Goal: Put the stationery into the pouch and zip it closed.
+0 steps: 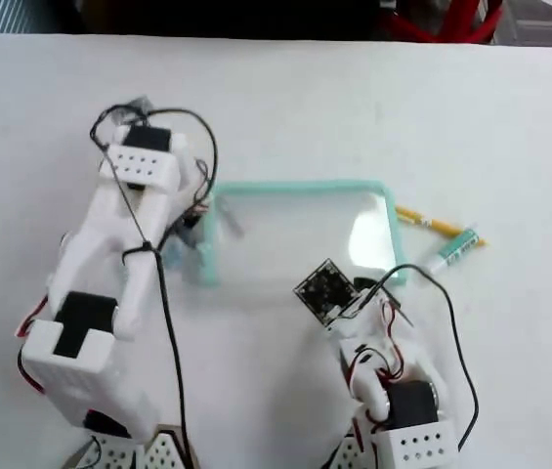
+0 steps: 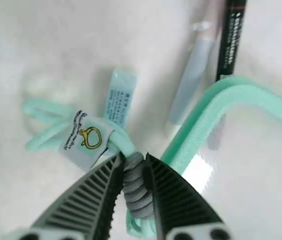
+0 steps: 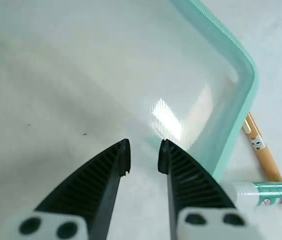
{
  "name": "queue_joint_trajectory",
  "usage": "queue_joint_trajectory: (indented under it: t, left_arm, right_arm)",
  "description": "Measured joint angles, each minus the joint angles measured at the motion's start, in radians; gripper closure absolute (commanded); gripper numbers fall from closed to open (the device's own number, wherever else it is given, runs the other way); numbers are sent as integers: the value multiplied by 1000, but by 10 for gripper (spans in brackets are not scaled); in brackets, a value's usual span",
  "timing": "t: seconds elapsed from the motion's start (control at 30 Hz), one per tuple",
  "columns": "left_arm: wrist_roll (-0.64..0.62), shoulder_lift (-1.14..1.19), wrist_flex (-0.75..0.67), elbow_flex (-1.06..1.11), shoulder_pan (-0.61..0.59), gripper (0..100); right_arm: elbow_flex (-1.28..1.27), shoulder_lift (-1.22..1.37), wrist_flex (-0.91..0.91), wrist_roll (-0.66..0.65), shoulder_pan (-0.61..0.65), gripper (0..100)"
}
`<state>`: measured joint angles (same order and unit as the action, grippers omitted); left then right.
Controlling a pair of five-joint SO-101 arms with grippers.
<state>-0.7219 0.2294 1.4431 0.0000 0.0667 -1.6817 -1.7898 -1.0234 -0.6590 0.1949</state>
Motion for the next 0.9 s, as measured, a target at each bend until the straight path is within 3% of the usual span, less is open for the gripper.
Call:
queue_joint_trajectory:
  t: [0.33, 0.57, 0.77, 0.9]
  left_arm:
    - [221, 0, 244, -624, 8, 976]
    - [483, 8, 298, -1073, 140, 973]
    - [643, 9, 244, -1200, 295, 973]
    - [675, 9, 236, -1203, 353, 974]
  right_arm:
    - [0, 0, 0, 0, 0, 900]
    - [0, 0, 0, 0, 0, 900]
    - [0, 0, 0, 0, -54, 900]
    - [0, 0, 0, -3, -71, 900]
